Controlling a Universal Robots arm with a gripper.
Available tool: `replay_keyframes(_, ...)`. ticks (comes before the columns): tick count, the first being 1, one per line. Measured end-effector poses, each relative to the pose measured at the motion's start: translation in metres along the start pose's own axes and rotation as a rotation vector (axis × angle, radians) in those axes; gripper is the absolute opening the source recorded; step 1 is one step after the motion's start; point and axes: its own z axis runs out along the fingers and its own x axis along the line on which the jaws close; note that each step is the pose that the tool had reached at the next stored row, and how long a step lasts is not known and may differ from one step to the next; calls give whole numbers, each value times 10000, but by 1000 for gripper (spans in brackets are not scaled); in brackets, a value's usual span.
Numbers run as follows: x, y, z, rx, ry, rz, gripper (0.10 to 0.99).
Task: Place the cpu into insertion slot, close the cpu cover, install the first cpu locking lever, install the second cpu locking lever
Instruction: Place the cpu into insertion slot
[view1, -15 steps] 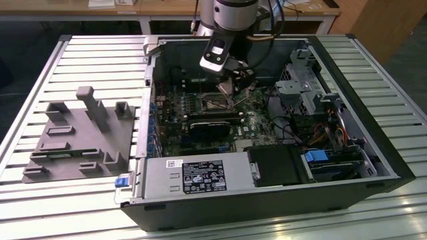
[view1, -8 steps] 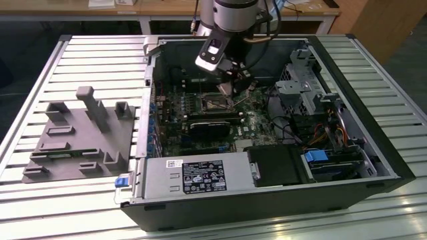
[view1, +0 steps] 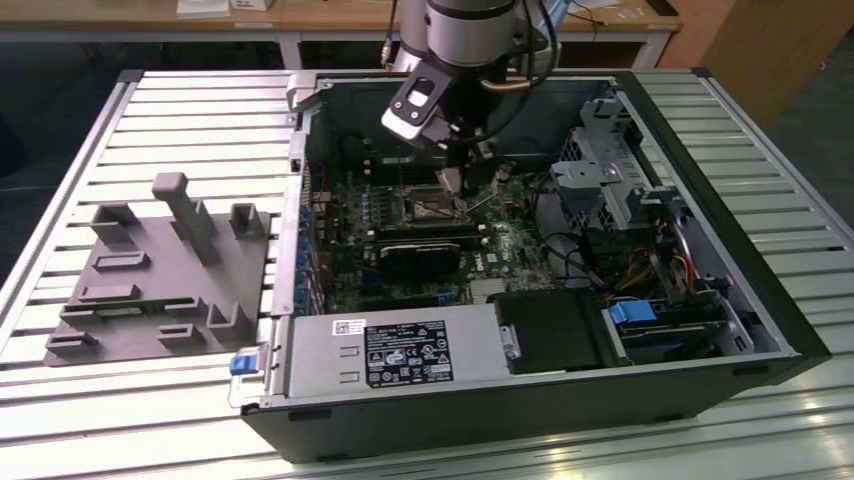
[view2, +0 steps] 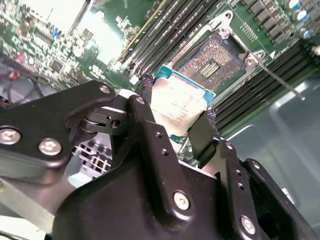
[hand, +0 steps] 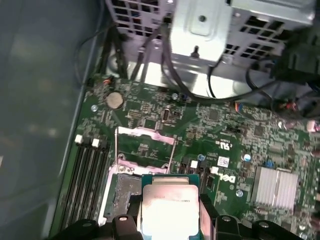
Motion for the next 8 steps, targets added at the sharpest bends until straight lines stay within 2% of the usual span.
replay_keyframes(4, 0, -5, 18, -11, -60, 662, 537)
replay_keyframes(8, 13, -34, 38, -16, -97, 1054, 537)
